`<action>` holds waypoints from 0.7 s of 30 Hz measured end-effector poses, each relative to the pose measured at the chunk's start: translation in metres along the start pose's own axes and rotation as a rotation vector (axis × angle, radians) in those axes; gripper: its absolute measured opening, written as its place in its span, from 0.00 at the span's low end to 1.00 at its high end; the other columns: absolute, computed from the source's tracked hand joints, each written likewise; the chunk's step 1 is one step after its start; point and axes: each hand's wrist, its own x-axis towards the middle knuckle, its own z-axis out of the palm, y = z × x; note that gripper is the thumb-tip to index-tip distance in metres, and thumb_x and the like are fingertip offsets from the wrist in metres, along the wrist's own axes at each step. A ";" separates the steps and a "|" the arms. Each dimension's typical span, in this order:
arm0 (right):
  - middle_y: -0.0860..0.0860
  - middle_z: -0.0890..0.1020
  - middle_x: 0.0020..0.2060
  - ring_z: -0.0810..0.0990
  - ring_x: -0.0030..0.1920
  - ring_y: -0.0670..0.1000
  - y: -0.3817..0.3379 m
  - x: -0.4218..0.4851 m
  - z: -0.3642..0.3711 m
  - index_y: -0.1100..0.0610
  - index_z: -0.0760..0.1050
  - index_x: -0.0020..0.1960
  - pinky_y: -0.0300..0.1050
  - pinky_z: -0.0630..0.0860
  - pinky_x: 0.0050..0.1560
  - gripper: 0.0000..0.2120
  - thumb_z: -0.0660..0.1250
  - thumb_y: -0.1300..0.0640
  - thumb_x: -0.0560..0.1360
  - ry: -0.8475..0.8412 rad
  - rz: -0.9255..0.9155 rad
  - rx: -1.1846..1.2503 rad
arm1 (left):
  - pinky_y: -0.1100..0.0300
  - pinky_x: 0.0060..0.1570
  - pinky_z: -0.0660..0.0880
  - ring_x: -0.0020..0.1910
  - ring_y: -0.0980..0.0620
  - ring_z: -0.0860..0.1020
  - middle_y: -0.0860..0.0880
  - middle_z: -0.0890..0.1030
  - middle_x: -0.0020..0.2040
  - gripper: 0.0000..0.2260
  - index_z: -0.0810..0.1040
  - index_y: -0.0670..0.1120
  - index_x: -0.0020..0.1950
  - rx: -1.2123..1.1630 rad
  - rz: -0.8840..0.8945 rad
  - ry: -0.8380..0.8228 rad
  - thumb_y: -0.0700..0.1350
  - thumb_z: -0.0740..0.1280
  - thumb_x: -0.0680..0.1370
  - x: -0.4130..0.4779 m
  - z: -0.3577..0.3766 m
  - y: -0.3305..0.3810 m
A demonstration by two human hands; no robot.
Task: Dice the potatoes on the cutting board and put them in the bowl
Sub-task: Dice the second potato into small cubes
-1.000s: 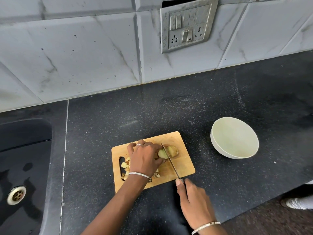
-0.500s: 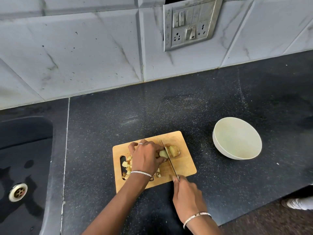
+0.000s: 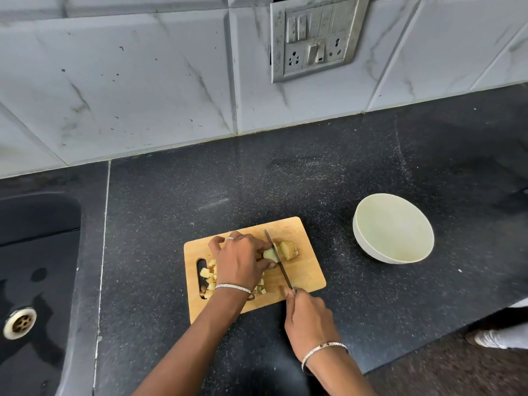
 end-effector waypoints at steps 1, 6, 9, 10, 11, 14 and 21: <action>0.53 0.81 0.47 0.80 0.50 0.59 0.000 -0.002 0.000 0.51 0.72 0.50 0.49 0.70 0.40 0.19 0.46 0.43 0.82 0.006 -0.002 -0.008 | 0.50 0.60 0.53 0.59 0.56 0.70 0.61 0.81 0.52 0.16 0.81 0.61 0.55 0.007 -0.002 -0.001 0.60 0.73 0.69 -0.001 -0.001 0.001; 0.50 0.80 0.44 0.81 0.50 0.55 0.011 -0.027 -0.006 0.49 0.67 0.47 0.45 0.67 0.38 0.17 0.44 0.42 0.82 -0.004 0.004 -0.059 | 0.51 0.58 0.53 0.59 0.56 0.69 0.61 0.81 0.50 0.16 0.81 0.60 0.55 -0.035 -0.029 -0.009 0.59 0.73 0.68 0.000 -0.003 0.000; 0.48 0.74 0.38 0.81 0.50 0.54 0.019 -0.038 -0.011 0.48 0.65 0.48 0.45 0.67 0.38 0.18 0.42 0.40 0.81 0.001 0.026 -0.067 | 0.51 0.56 0.54 0.57 0.56 0.69 0.61 0.81 0.48 0.16 0.81 0.61 0.55 -0.064 -0.017 -0.008 0.60 0.73 0.68 0.001 -0.004 -0.001; 0.47 0.73 0.37 0.81 0.49 0.54 0.020 -0.039 -0.013 0.48 0.65 0.47 0.46 0.67 0.38 0.18 0.42 0.39 0.81 0.009 0.023 -0.068 | 0.51 0.56 0.54 0.57 0.56 0.70 0.61 0.81 0.47 0.17 0.81 0.61 0.55 -0.070 -0.013 -0.005 0.60 0.73 0.68 0.001 -0.004 -0.002; 0.48 0.74 0.38 0.81 0.49 0.54 0.019 -0.037 -0.013 0.48 0.65 0.47 0.47 0.68 0.38 0.19 0.41 0.39 0.80 0.017 0.017 -0.068 | 0.51 0.56 0.54 0.57 0.56 0.70 0.61 0.81 0.47 0.17 0.80 0.61 0.55 -0.070 -0.010 -0.002 0.61 0.73 0.67 0.000 -0.004 -0.002; 0.48 0.79 0.41 0.81 0.47 0.55 0.015 -0.030 -0.011 0.48 0.66 0.47 0.49 0.71 0.40 0.20 0.40 0.38 0.80 0.044 -0.030 -0.053 | 0.51 0.56 0.54 0.58 0.55 0.70 0.61 0.81 0.50 0.20 0.80 0.60 0.56 -0.018 -0.004 0.014 0.63 0.73 0.66 -0.002 -0.004 -0.003; 0.51 0.80 0.45 0.80 0.49 0.58 0.007 -0.018 -0.005 0.47 0.67 0.51 0.50 0.68 0.40 0.19 0.41 0.40 0.80 0.028 -0.051 -0.032 | 0.50 0.57 0.55 0.58 0.55 0.68 0.61 0.80 0.51 0.17 0.80 0.60 0.55 0.038 -0.032 0.017 0.63 0.71 0.69 -0.006 -0.004 -0.002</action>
